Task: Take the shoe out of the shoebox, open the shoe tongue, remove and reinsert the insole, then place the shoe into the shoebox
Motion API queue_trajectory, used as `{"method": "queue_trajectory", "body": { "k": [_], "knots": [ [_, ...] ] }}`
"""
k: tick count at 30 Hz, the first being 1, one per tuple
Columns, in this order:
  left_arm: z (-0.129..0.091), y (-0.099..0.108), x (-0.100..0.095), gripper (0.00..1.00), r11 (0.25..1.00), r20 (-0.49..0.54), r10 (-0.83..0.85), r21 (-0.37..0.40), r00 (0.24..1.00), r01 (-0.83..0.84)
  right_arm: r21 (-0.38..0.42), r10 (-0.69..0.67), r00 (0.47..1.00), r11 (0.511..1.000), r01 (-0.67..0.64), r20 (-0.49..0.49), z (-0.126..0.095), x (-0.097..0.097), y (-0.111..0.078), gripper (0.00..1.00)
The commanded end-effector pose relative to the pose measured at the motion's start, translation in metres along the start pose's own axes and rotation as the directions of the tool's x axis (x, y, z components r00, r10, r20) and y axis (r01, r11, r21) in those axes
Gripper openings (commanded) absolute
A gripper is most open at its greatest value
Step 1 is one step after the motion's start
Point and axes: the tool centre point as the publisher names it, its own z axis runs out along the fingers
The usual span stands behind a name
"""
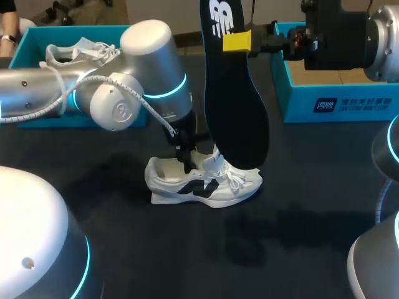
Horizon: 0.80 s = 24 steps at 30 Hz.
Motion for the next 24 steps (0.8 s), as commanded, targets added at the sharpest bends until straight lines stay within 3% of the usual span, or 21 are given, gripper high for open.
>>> {"method": "queue_trajectory", "body": {
  "k": [1,3,7,9,17,24],
  "knots": [
    [0.006,-0.003,0.0,0.62,1.0,-0.013,0.006,-0.005,1.0,-0.006,-0.001,0.002,1.0,1.0,-0.002,0.001,0.003,0.0,0.0,0.0],
    [0.009,-0.004,0.003,0.46,1.0,-0.021,0.017,-0.009,1.0,-0.018,-0.001,0.002,1.0,1.0,-0.002,0.001,0.003,0.0,0.0,0.0],
    [0.009,-0.006,0.008,0.27,0.999,-0.035,0.042,-0.014,0.999,-0.042,-0.001,0.002,1.0,1.0,-0.002,0.001,0.003,0.0,0.0,0.0],
    [0.009,-0.006,0.01,0.0,0.998,-0.048,0.057,-0.021,0.997,-0.059,-0.001,0.002,1.0,1.0,-0.002,0.001,0.003,0.0,0.0,0.0],
    [-0.002,-0.007,0.013,0.0,0.986,-0.095,0.159,-0.04,0.983,-0.164,-0.001,0.002,1.0,1.0,-0.002,0.001,0.003,0.0,0.0,0.0],
    [-0.015,-0.015,0.012,0.0,0.927,-0.215,0.356,-0.042,0.909,-0.373,-0.001,0.002,1.0,1.0,-0.002,0.001,0.003,0.0,0.0,0.0]
  ]
}}
